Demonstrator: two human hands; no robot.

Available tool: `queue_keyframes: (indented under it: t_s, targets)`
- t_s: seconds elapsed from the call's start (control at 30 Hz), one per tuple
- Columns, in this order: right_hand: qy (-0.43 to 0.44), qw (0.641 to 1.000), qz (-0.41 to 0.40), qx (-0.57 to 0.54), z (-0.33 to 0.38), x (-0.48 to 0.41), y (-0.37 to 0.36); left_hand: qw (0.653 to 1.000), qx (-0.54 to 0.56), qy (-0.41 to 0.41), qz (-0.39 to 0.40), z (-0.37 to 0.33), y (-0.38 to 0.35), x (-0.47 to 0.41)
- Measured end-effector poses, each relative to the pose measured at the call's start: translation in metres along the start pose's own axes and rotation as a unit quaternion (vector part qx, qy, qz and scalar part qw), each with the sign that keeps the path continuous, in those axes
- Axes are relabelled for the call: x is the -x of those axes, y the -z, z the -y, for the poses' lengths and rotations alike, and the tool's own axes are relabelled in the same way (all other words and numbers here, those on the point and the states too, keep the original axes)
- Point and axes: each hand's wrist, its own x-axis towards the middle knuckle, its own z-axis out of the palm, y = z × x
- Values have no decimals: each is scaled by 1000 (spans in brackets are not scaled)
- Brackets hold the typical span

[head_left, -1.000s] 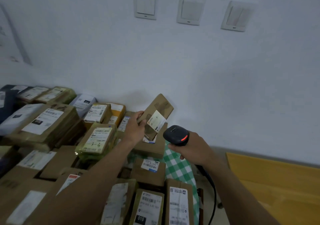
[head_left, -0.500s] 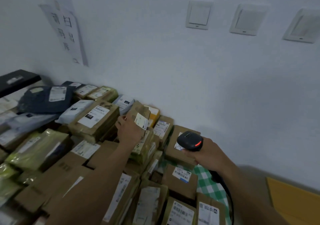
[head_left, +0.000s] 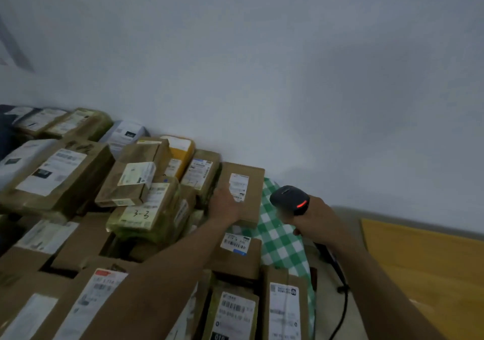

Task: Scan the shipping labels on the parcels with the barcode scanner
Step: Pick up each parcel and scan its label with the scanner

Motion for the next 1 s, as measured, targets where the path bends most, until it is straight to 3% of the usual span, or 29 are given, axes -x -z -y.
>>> queue_keyframes:
  t_s: [0.17, 0.57, 0.8, 1.0]
  targets:
    - [-36, 999, 11, -20, -38, -36, -6, 995, 40, 93, 11, -2, -14, 1]
    - [-86, 995, 38, -44, -89, -113, -51, 989, -5, 131, 70, 23, -43, -53]
    - [-111, 985, 81, -105, -116, -126, -64, 965, 90, 112, 218, 14, -55, -54]
    - [-130, 979, 33, -155, -122, -115, -54, 943, 147, 97, 282, 0, -44, -51]
